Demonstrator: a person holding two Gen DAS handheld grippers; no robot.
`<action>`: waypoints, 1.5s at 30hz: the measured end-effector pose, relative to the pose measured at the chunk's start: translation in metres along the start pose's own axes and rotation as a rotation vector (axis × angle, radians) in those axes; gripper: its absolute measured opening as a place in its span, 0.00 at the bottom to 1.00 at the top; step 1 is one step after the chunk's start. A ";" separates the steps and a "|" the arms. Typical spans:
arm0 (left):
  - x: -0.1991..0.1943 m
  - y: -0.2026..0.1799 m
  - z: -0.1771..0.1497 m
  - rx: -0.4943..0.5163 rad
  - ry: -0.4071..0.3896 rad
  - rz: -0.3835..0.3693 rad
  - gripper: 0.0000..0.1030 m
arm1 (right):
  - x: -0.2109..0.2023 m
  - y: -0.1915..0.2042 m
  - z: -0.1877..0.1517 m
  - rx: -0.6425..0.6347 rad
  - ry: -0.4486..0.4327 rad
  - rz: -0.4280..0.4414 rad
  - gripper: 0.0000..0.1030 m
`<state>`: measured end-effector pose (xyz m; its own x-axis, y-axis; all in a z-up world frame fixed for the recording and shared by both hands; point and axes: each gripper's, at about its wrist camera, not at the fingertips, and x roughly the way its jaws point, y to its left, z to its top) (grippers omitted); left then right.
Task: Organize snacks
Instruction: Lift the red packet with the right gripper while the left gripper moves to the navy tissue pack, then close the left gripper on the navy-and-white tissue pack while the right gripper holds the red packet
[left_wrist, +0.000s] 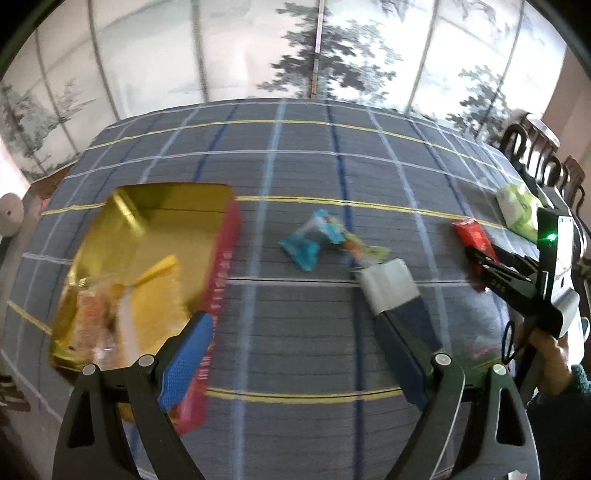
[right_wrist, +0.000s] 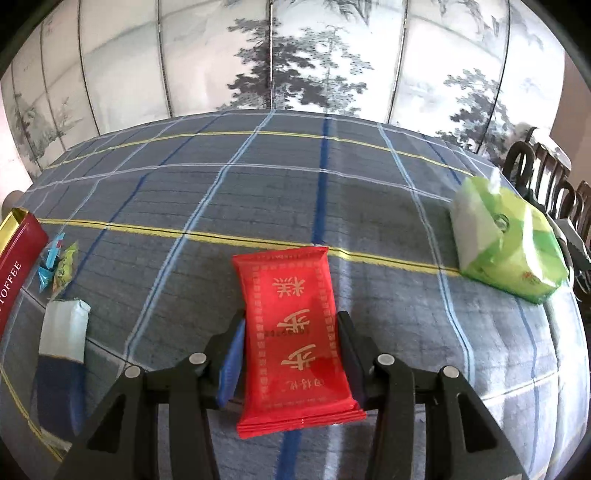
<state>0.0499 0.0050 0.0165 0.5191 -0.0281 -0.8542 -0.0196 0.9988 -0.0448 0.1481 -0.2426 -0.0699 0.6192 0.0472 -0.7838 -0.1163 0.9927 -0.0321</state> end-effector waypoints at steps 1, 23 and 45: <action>0.003 -0.005 0.001 0.004 0.002 -0.001 0.86 | 0.000 -0.002 -0.001 -0.003 -0.002 -0.001 0.46; 0.067 -0.089 0.003 -0.008 0.136 -0.080 0.92 | -0.005 -0.014 -0.009 -0.005 -0.012 0.035 0.47; 0.089 -0.082 -0.006 -0.013 0.144 -0.003 0.72 | -0.004 -0.014 -0.008 -0.002 -0.012 0.037 0.48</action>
<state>0.0931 -0.0794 -0.0592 0.3911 -0.0372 -0.9196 -0.0295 0.9982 -0.0529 0.1411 -0.2573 -0.0713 0.6233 0.0853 -0.7773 -0.1413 0.9900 -0.0046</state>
